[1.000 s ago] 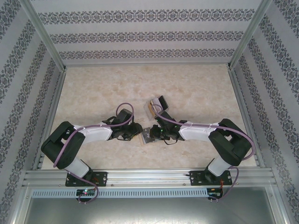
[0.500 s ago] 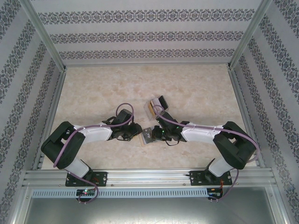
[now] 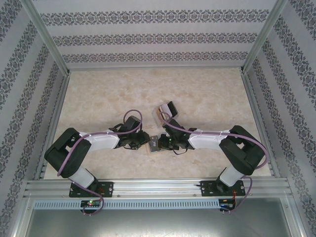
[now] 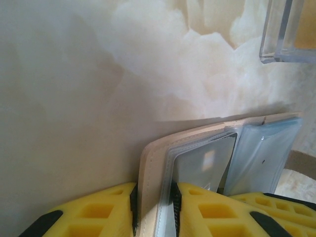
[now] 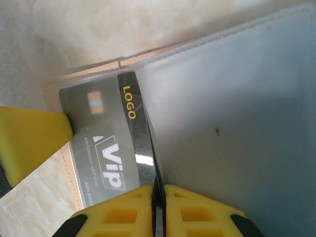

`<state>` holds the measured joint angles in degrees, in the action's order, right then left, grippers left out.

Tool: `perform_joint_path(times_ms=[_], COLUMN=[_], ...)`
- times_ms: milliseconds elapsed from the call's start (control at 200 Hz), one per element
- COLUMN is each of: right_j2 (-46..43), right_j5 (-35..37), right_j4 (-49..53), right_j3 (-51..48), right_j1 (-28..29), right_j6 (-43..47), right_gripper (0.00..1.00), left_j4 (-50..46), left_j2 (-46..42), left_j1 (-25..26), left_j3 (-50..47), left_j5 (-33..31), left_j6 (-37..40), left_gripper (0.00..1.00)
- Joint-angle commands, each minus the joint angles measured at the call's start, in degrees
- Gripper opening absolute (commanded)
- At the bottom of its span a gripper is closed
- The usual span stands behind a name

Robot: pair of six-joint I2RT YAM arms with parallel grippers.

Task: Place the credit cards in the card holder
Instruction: Insert the credit card into the card slot, then pick up the credit card from the storage box.

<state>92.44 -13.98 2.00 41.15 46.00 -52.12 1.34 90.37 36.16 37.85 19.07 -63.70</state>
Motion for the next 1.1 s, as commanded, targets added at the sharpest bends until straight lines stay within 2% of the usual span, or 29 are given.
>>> perform_joint_path(times_ms=[0, 150, 275, 425, 545, 624, 754, 1099], right_j2=[1.1, 0.8, -3.2, -9.4, -11.0, -8.2, 0.3, 16.6], right_j5=[-2.4, -2.5, 0.2, 3.9, 7.4, 8.5, 9.8, 14.4], right_j4=[-0.1, -0.1, 2.6, 7.8, 15.1, 20.1, 28.3, 38.1], right_j3=[1.1, 1.0, 1.0, 2.3, 8.4, 14.7, 26.9, 45.4], right_j1=[0.8, 0.7, -0.1, -3.3, -7.5, -10.4, -12.3, -9.9], right_j6=[0.5, 0.5, 2.8, 9.2, 17.0, 22.4, 29.9, 38.3], right_gripper=[0.13, 0.14, 0.18, 0.30, 0.38, 0.38, 0.38, 0.37], left_j4=[1.5, 0.9, -2.8, -8.6, -10.7, -11.6, -10.7, -8.4], left_j2=[1.8, 1.2, 0.0, -2.6, -2.9, -2.3, -0.1, 3.5], left_j1=[2.1, 2.1, 2.1, 1.1, -1.9, -3.9, -7.0, -10.0], left_j3=[-0.2, 0.0, 1.4, 4.1, 7.1, 9.5, 12.8, 16.1], left_j5=[1.2, 0.4, -1.8, -6.6, -6.9, -6.8, -5.0, -2.7], left_j6=[-0.6, -0.4, 1.0, 3.5, 5.8, 7.1, 8.4, 8.4], left_gripper=[0.29, 0.30, 0.34, 0.41, 0.43, 0.48, 0.51, 0.66])
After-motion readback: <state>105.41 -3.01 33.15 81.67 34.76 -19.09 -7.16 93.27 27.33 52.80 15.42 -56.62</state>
